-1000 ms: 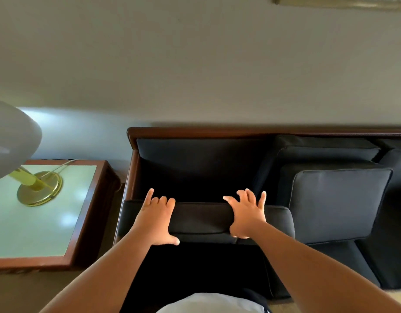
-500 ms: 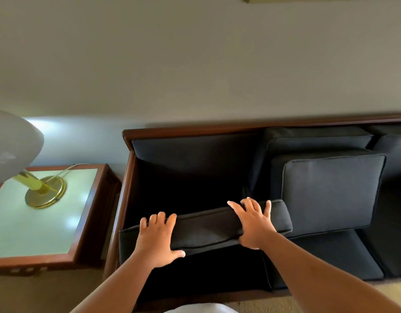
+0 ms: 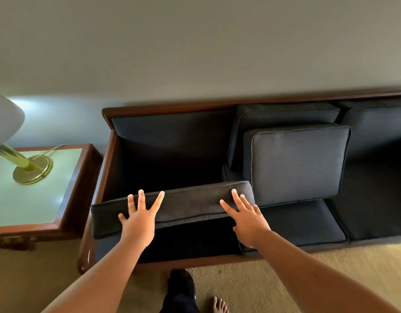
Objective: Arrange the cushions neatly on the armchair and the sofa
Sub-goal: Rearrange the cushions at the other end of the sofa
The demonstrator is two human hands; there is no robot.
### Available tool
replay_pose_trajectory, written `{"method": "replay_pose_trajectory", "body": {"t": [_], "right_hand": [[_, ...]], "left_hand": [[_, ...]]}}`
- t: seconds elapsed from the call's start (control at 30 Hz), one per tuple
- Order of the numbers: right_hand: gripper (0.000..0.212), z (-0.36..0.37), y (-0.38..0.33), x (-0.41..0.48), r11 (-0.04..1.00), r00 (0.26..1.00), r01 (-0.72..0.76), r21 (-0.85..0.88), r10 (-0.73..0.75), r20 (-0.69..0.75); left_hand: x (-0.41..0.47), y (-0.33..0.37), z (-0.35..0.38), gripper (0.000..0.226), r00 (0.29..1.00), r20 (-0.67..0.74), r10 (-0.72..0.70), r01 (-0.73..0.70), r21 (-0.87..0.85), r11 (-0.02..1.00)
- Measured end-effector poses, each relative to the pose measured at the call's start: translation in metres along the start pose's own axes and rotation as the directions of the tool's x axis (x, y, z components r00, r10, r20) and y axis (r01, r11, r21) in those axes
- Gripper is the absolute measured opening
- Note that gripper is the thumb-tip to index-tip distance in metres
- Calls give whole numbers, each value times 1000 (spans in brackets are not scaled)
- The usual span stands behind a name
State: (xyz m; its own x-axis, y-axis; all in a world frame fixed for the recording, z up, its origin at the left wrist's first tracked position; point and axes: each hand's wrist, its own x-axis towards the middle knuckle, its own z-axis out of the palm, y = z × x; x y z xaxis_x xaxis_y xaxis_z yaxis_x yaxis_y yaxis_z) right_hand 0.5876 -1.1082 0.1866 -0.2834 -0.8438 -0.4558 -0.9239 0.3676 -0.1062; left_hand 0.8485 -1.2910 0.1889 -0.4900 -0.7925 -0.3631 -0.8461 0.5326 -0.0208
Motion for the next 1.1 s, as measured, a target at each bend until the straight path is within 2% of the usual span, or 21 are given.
{"method": "replay_pose_trajectory", "body": {"t": [0.07,0.17,0.33,0.43,0.7,0.77,0.83,0.9,0.97,1.03,1.1], "right_hand": [[105,1,3,-1,999,999,0,-47,1,34],[109,-2,6,1,997,998,-7,-71,11,58],[107,5,14,0,998,995,15,-60,-9,101],[106,10,16,-1,997,995,24,-67,-18,101],[101,-1,15,1,999,996,33,-38,-29,87],[89,-9,13,1,998,1000,17,-57,-16,19],[73,-13,10,1,993,988,-12,-118,-6,-156],[79,-5,9,3,983,962,-46,-176,-4,-272],[95,9,12,8,985,957,-62,-160,13,-288],[102,19,15,8,984,978,-36,-176,-2,-208],[101,29,18,7,970,998,37,-240,-49,-45]], "left_hand": [[-2,-1,1,124,1000,8,7,-7,-19,1000],[-3,2,2,125,999,40,6,-3,-68,998],[-6,2,13,95,997,63,39,-27,-176,984],[-7,5,19,81,999,36,15,-10,-153,988],[-4,20,10,81,998,-23,-63,60,-103,993],[-3,23,9,83,996,-56,-64,61,-63,996],[-1,24,8,85,997,-66,-45,45,-1,999],[0,23,7,87,999,-28,-23,25,47,999],[-2,21,9,90,1000,27,-13,10,80,997],[-6,20,16,92,996,88,2,-9,86,996],[-15,21,31,96,989,141,45,-58,92,994]]}}
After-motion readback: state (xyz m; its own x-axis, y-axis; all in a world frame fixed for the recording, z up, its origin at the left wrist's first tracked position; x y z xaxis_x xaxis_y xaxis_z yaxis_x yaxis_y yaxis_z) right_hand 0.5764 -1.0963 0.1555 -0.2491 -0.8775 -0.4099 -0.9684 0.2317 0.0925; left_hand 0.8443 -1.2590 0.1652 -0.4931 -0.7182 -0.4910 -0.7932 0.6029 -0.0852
